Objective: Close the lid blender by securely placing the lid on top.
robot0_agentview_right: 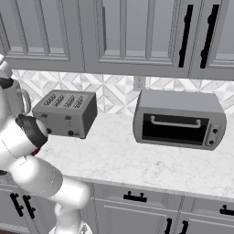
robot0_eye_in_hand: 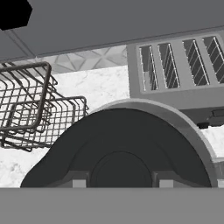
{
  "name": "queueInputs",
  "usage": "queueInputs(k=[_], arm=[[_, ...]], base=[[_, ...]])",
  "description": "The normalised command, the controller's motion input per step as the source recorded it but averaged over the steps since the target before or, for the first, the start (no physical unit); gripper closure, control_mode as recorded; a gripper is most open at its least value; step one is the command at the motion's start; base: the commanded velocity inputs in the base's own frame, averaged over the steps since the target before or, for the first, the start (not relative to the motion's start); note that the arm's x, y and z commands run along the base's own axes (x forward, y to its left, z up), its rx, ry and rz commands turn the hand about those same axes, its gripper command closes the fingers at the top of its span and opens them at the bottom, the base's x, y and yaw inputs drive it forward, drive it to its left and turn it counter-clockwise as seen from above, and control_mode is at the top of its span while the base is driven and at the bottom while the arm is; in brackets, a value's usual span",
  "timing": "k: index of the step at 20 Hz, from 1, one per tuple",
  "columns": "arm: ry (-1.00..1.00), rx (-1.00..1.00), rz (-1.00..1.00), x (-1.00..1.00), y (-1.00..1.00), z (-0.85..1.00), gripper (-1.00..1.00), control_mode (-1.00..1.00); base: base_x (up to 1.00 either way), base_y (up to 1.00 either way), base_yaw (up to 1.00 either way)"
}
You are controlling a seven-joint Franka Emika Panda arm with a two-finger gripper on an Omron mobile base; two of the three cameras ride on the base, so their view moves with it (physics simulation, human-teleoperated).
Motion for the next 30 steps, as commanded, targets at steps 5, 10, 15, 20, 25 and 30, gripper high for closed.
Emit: queueInputs(k=[5, 10, 15, 20, 25, 30], arm=[[-0.06, -0.01, 0.0, 0.03, 0.02, -0.17, 1.0, -1.0], [-0.14, -0.01, 0.0, 0.0, 0.0, 0.0, 1.0, -1.0], [-0.04, -0.03, 0.0, 0.01, -0.01, -0.06, 1.0, -1.0], [0.0, -0.01, 0.0, 0.13, -0.13, -0.05, 1.0, -1.0], [0.0, 0.0, 0.0, 0.08, -0.28, -0.01, 1.0, -1.0], [0.0, 0.0, 0.01, 0.02, -0.23, -0.14, 1.0, -1.0]], base=[[0.0, 0.0, 0.0], [0.0, 0.0, 0.0], [0.0, 0.0, 0.0], [0.0, 0.0, 0.0], [0.0, 0.0, 0.0], [0.0, 0.0, 0.0]])
